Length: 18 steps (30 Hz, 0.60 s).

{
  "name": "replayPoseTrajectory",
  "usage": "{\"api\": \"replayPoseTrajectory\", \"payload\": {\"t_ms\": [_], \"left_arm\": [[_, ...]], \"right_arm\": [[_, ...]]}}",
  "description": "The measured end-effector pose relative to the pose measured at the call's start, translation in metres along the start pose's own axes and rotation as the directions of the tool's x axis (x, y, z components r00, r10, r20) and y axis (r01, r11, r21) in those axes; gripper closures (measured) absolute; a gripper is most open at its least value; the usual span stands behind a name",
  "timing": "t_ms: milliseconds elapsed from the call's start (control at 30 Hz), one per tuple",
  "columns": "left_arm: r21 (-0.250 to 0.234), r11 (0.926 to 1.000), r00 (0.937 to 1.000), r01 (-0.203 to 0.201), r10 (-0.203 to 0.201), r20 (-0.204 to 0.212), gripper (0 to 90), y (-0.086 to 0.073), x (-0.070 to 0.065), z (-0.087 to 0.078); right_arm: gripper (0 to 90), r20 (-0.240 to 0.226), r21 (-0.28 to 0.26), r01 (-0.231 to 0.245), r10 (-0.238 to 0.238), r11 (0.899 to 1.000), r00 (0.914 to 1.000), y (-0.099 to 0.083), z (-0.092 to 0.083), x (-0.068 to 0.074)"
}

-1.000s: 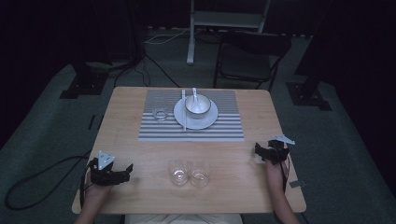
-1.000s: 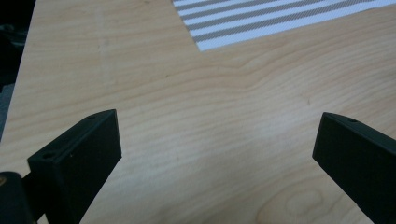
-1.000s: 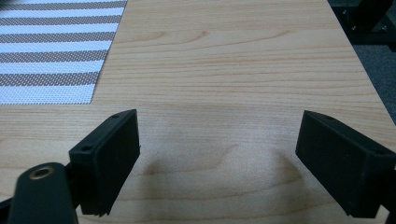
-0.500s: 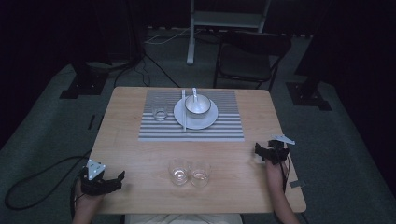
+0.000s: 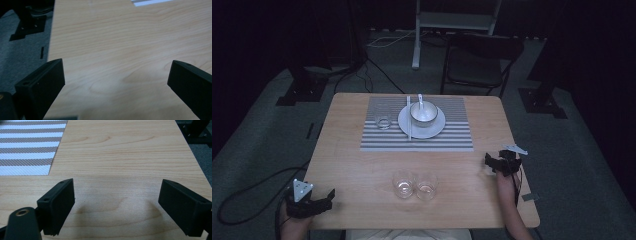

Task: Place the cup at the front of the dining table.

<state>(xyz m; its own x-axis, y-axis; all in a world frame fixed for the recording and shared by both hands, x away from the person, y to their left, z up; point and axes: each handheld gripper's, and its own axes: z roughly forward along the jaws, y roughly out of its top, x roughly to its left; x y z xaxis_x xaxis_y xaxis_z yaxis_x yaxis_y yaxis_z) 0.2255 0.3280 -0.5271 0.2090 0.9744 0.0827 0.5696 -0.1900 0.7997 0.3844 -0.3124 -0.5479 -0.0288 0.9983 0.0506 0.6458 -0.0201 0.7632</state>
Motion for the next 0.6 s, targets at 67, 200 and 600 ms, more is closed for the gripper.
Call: {"api": "replayPoseTrajectory", "payload": {"t_ms": [67,200,600], "left_arm": [[-0.004,0.9999,0.9999,0.01,-0.01,-0.01,1.6,-0.004,0.003,-0.005],[-0.017,0.9989,0.9984,0.044,-0.044,-0.034,1.7,-0.012,0.013,-0.015],[-0.007,0.9958,0.9924,0.091,-0.091,-0.083,1.7,-0.031,0.032,-0.028]], "right_arm": [[13.0,-0.001,0.0,-0.003,0.003,1.0,1.0,0.0,0.0,0.0],[13.0,0.0,0.0,-0.001,0.001,1.0,1.0,0.0,0.0,0.0],[13.0,0.001,-0.001,-0.001,0.001,1.0,1.0,0.0,0.0,0.0]]}}
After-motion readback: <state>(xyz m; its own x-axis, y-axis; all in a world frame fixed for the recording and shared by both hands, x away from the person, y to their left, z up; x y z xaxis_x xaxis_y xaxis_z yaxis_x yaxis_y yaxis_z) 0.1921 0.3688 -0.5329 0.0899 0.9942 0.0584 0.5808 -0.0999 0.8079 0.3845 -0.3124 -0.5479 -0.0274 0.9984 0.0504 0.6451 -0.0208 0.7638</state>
